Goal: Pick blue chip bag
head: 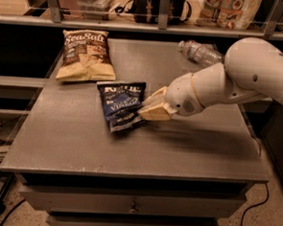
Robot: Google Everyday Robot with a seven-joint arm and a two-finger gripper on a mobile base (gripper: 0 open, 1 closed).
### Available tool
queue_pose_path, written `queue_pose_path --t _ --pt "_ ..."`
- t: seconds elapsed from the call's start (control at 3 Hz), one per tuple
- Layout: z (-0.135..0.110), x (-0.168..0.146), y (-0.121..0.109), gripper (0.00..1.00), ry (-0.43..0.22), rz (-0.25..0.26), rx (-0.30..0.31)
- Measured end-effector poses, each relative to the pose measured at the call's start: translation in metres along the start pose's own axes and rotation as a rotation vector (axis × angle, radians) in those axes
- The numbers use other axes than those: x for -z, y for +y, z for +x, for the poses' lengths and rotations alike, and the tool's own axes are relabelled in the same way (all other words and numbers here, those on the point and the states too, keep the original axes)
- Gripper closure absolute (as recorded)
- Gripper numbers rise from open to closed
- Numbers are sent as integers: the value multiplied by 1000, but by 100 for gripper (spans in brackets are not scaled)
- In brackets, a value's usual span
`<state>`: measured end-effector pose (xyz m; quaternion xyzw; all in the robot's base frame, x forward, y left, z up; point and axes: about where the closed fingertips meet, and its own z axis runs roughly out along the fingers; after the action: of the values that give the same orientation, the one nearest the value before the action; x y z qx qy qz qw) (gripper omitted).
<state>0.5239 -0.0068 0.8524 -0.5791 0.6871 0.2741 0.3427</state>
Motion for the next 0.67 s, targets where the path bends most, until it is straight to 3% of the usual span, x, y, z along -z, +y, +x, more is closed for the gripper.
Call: queue_pose_path --t 0.33,0.67 --pt "-20 30 -17 100 -3 61 61" --pt "-47 68 -35 100 -14 125 135"
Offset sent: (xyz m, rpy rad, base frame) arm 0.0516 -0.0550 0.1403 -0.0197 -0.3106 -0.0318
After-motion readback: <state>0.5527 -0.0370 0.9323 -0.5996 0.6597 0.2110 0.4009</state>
